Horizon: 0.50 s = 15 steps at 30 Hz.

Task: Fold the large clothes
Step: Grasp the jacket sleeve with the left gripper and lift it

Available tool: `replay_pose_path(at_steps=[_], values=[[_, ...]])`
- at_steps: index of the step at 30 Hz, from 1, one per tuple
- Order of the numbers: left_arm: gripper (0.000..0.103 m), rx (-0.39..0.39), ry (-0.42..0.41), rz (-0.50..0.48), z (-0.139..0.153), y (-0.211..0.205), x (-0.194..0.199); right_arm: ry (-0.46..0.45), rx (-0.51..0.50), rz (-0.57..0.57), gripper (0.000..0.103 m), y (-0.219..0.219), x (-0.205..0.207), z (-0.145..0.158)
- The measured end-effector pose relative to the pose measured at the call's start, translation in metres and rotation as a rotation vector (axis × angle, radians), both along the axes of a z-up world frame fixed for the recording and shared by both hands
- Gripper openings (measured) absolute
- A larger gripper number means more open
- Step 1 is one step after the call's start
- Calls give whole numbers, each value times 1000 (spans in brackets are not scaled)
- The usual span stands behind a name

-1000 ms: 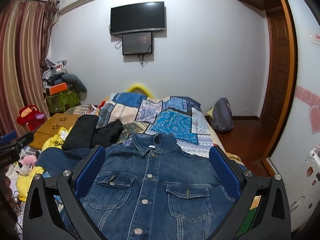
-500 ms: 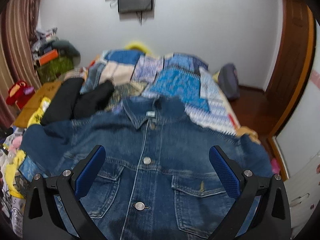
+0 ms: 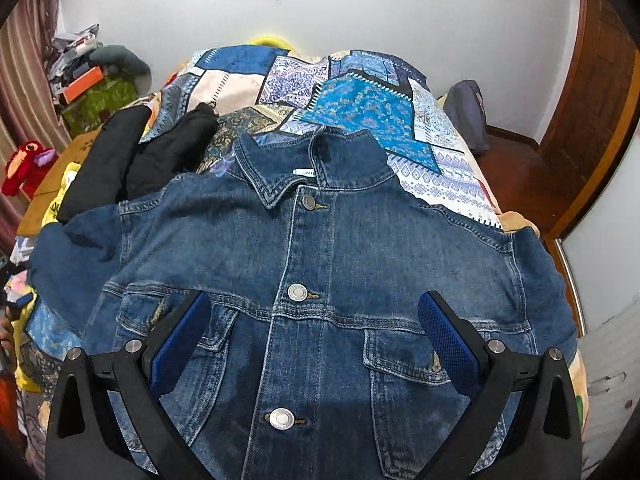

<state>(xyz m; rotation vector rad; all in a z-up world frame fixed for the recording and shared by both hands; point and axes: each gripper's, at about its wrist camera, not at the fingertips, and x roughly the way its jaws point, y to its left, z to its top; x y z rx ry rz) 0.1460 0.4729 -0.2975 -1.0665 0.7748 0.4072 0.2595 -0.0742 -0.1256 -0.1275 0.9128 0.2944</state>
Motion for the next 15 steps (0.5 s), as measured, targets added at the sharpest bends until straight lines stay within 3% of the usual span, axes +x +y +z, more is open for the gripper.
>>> replay_pose_path(at_steps=[3,7,9,13,15], values=[[80,52,-13,9,8,2,8,11,-11,0,103,1,2,-3],[49,90,56,6,0,16,29,-6,-6,-4,103,-1,-1,1],[42,109,90,9,-3,19,35,-17,-1,-7,103,-2,-4,5],[14,221,137,7,19,7,33,-39,13,-9,103,-7,-8,14],[9,280,154,-13,36,-2,33,-49,18,-12,103,-10,-11,19]])
